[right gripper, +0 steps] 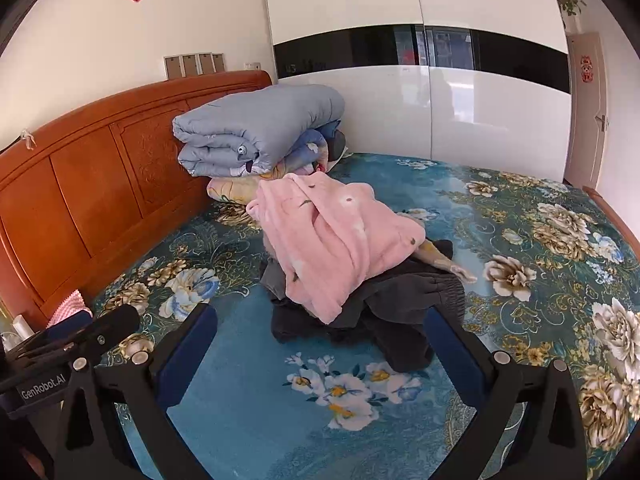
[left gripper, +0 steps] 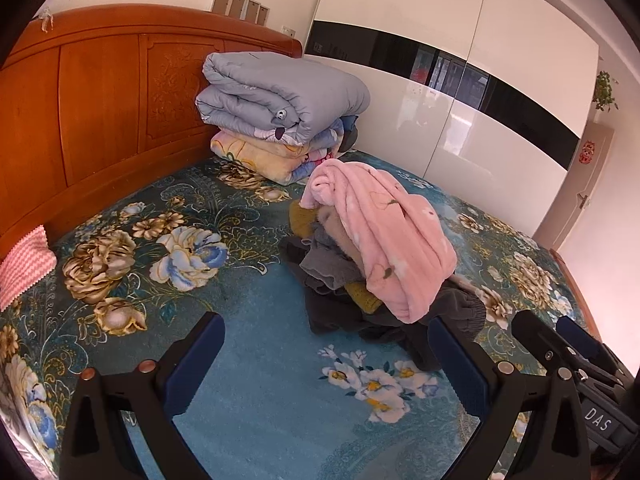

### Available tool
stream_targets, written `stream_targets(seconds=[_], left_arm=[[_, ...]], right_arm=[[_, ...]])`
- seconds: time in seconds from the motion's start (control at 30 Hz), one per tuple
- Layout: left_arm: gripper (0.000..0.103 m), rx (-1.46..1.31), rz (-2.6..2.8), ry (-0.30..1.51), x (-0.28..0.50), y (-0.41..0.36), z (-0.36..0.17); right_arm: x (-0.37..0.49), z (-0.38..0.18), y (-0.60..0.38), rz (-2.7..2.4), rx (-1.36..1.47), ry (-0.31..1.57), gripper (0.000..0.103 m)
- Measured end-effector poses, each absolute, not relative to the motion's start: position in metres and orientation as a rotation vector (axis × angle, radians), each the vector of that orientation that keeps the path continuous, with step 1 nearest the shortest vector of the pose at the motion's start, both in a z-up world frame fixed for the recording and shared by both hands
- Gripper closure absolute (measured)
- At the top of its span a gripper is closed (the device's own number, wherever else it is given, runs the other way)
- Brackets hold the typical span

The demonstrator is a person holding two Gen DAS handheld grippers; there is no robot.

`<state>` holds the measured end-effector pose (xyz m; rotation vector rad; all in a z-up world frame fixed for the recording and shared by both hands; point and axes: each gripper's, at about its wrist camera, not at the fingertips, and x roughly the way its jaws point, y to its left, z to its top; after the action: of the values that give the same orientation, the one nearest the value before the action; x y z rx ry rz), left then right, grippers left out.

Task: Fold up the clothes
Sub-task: 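Grasp the pink fleece garment on the clothes pile with both grippers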

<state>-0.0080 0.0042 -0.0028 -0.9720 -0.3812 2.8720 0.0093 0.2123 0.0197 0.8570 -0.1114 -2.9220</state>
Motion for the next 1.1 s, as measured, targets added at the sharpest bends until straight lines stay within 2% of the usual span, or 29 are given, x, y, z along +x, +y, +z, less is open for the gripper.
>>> stream_targets(seconds=[0.17,0.27,0.43,1.1], left_arm=[[0.0,-1.045,2.836,-0.384,-0.031,0.016,-0.011],[0.0,-1.048,2.835,-0.382,-0.047,0.018,-0.014],[0.0,-1.068,2.835,-0.366,-0.076,0.023,-0.028],[0.0,-1.181,2.771,-0.263,-0.175,0.038,-0.078]], right_arm=[[0.02,0.021,0.208,-2.946,0.788,-0.109,0.0],[-0.018,0.006,0.202,-2.892,0.979,-0.154,0.0],[-0.064,-0.01,0.226,-2.857,1.015,-0.22,0.0],[-0.151,-0.059,0.218,-2.815,1.112,-0.005,0.0]])
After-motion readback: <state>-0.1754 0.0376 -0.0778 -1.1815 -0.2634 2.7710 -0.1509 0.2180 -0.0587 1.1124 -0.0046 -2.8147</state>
